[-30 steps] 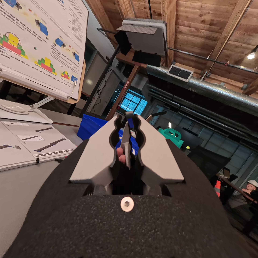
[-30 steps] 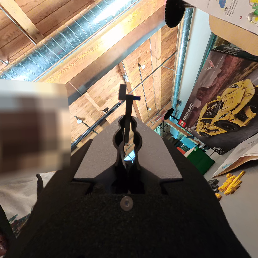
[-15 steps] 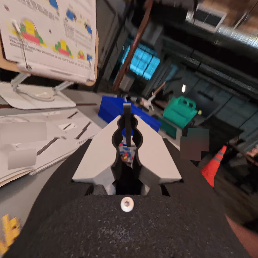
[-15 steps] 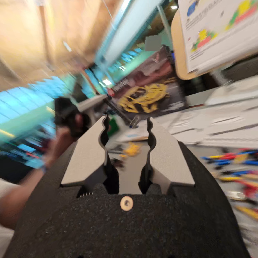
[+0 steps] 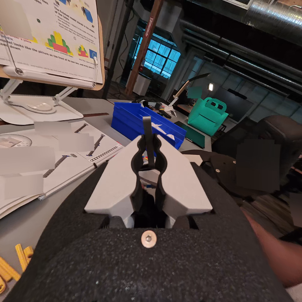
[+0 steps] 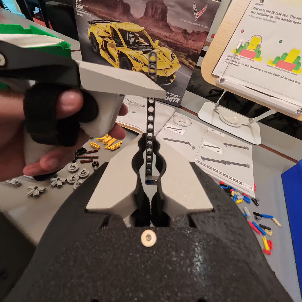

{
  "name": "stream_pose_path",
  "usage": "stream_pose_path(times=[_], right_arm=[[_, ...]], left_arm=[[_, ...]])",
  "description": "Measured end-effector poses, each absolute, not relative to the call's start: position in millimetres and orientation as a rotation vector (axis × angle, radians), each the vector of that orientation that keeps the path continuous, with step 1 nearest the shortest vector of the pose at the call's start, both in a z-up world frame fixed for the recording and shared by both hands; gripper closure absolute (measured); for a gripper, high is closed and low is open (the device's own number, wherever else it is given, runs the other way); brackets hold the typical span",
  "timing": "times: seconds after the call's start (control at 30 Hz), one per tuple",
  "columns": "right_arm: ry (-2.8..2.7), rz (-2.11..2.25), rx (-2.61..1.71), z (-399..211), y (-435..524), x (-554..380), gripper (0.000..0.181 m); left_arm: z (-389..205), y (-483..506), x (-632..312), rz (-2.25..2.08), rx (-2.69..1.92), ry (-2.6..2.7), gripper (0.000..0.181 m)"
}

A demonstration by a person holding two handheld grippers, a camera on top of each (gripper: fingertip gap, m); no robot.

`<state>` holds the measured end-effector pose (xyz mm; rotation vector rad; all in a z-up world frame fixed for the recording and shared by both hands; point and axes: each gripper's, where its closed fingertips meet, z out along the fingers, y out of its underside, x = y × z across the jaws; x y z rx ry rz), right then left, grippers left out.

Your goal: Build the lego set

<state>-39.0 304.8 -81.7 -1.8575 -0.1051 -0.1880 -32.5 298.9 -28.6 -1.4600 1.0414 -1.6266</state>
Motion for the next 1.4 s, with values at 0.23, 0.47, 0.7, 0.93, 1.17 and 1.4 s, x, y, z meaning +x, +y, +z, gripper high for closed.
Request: stream_pose_path(times=[0.23,0.47,0.7,0.93,1.17,1.4], right_arm=[[-0.056,-0.166,-1.872,-86,305,-40,0.175],[-0.087,-0.128,-1.855,-83,306,-43,0.174],[-0.111,-0.009,-2.086,-99,208,19,0.153],[-0.150,0.163,-2.341,-178,146,39,0.154],[-0.094,-0.127,-2.399,-205,157,27,0.164],[-0.094,-0.082,-2.458,-214,159,26,0.169]], left_arm=[[-26,302,-32,-1.644,-1.448,0.969,0.175],[-24,304,-33,-1.678,-1.433,0.933,0.175],[-22,327,-32,-1.363,-1.312,1.158,0.175],[-34,324,-30,-1.384,-1.246,1.122,0.174],[-45,320,-32,-1.295,-1.202,1.164,0.175],[-48,323,-31,-1.336,-1.220,1.157,0.175]])
